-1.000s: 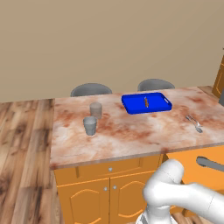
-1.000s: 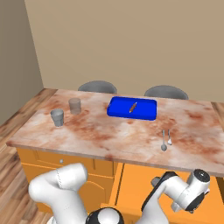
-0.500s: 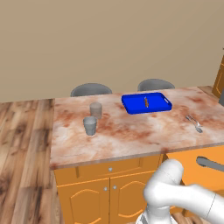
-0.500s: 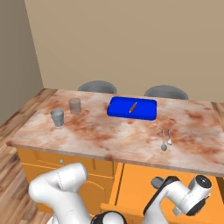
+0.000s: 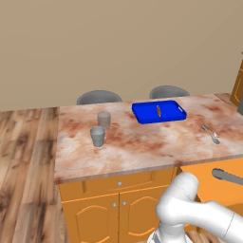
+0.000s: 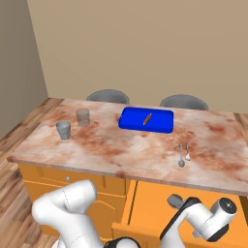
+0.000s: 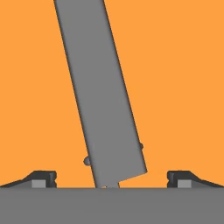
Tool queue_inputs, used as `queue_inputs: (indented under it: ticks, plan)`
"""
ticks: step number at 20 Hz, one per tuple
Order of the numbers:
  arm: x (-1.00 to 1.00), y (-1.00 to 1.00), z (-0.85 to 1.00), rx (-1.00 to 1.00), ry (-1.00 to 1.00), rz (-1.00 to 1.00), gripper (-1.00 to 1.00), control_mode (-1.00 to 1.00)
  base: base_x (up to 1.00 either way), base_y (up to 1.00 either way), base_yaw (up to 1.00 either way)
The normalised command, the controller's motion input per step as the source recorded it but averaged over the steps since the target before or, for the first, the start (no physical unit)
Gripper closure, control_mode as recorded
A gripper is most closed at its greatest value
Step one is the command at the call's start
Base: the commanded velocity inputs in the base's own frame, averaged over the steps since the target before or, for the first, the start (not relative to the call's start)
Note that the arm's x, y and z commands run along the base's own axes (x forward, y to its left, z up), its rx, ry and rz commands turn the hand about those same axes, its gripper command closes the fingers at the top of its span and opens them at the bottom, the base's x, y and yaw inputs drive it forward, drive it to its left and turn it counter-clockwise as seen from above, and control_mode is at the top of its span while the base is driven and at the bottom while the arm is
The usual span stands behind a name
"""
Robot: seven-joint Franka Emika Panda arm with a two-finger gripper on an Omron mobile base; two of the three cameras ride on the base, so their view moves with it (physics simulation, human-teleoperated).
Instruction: Take the tongs from the drawer on the right and place them on the dining counter next to the tray containing the kebab skewer.
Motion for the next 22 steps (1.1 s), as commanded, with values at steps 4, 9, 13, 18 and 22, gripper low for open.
queue_inputs:
  ticks: [4, 9, 13, 18, 22]
  plan:
    - [0.02, -0.01, -0.16, 0.00, -0.03, 0.00, -1.00, -1.00, 0.00, 0.00, 0.00]
    - [-0.04, 0.00, -0.28, -0.01, 0.02, 0.03, 1.00, -1.00, 0.00, 0.00, 0.00]
    - [-0.25, 0.00, -0.16, -0.05, 0.06, 0.00, 1.00, -1.00, 0.00, 0.00, 0.00]
    - [-1.00, 0.00, -0.47, -0.01, 0.06, 0.00, 1.00, -1.00, 0.00, 0.00, 0.00]
    - [-0.97, 0.00, 0.47, 0.00, -0.15, 0.00, 1.00, -1.00, 0.00, 0.00, 0.00]
